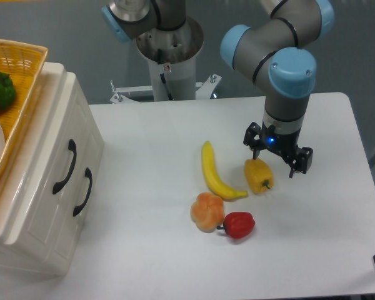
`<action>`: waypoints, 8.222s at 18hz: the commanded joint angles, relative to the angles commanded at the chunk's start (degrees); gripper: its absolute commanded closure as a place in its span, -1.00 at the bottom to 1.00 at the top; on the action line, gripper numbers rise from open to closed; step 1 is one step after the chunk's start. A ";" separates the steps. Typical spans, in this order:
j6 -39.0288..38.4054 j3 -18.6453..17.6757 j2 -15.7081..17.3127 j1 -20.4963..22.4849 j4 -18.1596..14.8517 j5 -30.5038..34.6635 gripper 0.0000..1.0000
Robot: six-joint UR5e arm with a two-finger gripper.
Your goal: Slide open the top white drawer
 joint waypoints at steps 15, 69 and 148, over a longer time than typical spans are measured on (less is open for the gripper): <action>-22.16 -1.58 -1.15 -7.12 -0.18 -6.41 -1.00; -50.82 0.79 4.04 -25.49 -10.63 -21.18 -1.00; -50.38 0.97 2.81 -25.68 -12.04 -16.61 -1.00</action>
